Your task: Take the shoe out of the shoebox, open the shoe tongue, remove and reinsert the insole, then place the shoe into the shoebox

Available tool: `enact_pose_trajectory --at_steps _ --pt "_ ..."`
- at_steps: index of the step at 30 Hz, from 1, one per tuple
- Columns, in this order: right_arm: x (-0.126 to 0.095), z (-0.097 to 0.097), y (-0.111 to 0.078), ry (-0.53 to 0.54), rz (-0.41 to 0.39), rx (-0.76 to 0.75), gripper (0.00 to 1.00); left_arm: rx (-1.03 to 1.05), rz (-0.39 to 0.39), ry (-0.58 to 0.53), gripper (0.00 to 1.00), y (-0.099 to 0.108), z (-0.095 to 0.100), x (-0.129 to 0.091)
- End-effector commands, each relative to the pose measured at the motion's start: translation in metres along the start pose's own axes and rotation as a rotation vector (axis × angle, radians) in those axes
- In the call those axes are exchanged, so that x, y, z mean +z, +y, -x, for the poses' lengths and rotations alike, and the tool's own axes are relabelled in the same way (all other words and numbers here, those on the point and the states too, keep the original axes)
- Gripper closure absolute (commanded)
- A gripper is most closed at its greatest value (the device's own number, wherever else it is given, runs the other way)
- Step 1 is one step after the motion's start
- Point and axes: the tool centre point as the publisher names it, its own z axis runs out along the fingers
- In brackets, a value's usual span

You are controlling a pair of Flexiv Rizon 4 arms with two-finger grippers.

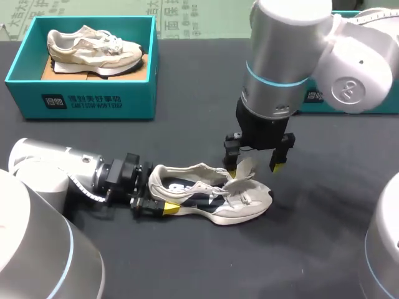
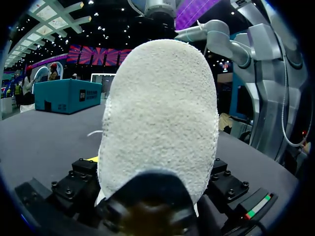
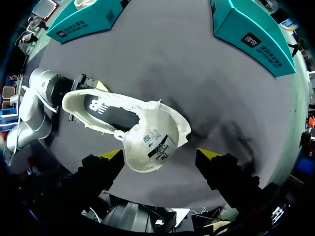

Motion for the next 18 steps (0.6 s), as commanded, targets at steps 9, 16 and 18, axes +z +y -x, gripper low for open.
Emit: enact_pose_trajectory --at_steps 9,16,18 --pt "-0.017 -0.039 0.007 -0.226 0.005 0.048 0.0 -0.001 0.001 0.0 1.0 0.0 0.001 0.0" --pt "-0.032 -0.058 0.009 -0.292 -0.005 0.072 0.0 -0.001 0.001 0.0 1.0 0.0 0.001 0.0" --pt "-0.034 -0.063 0.011 -0.297 -0.001 0.042 0.0 -0.001 0.001 0.0 1.0 0.0 0.001 0.0"
